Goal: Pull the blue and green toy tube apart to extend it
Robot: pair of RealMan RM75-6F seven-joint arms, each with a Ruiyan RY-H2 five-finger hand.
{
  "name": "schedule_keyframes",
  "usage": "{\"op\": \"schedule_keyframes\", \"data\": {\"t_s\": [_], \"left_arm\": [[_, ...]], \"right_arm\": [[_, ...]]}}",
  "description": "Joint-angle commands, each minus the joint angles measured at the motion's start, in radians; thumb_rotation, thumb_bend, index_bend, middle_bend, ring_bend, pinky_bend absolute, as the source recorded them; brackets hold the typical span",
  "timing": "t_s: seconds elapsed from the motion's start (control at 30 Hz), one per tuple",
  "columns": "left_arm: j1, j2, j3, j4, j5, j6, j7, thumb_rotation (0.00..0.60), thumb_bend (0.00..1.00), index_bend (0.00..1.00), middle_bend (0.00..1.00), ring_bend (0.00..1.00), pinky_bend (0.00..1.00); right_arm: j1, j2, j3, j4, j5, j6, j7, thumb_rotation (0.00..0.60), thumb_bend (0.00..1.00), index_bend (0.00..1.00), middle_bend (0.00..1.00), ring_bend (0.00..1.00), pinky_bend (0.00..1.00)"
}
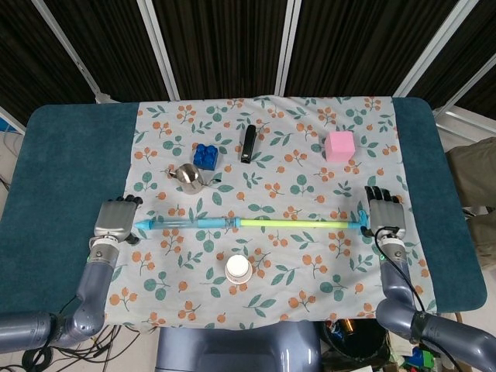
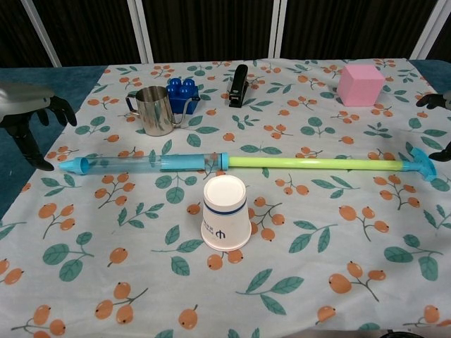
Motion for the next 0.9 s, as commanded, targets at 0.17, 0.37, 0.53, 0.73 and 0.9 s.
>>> {"op": "schedule_keyframes", "data": {"t_s": [0.17, 0.37, 0.53, 0.73, 0.9], "left_arm": [[0.11, 0.109, 0.026, -0.117, 0.234, 0.054, -0.198, 0.6, 0.07, 0.15, 0.16, 0.15, 0.26], [0.258, 0.217, 0.125, -0.161, 0.559, 0.155, -0.411, 0.6, 0.04, 0.0, 0.02, 0.04, 0.15], [0.365, 0.257, 0.211, -0.139, 0.725, 0.239, -0.524, 0.6, 0.03, 0.0, 0.0, 0.0, 0.09], [0.501, 0.26, 0.285, -0.052, 0.876, 0.376, -0.622, 0.6, 0.03, 0.0, 0.0, 0.0, 0.05], [0.549, 0.237, 0.284, 0.022, 0.924, 0.416, -0.671, 0.6, 0.03, 0.0, 0.0, 0.0, 0.05]], "right_arm": [[-0.086, 0.135, -0.026, -0.135, -0.179, 0.056, 0.143, 0.6, 0.17, 0.03, 0.02, 0.03, 0.14], [-0.217, 0.293, -0.087, -0.275, -0.401, 0.155, 0.325, 0.6, 0.05, 0.0, 0.0, 0.0, 0.14], [-0.317, 0.368, -0.156, -0.325, -0.56, 0.244, 0.435, 0.6, 0.03, 0.0, 0.0, 0.0, 0.14], [-0.429, 0.384, -0.252, -0.257, -0.781, 0.389, 0.494, 0.6, 0.01, 0.0, 0.0, 0.0, 0.13], [-0.457, 0.357, -0.253, -0.196, -0.819, 0.421, 0.532, 0.6, 0.01, 0.0, 0.0, 0.0, 0.14]]}}
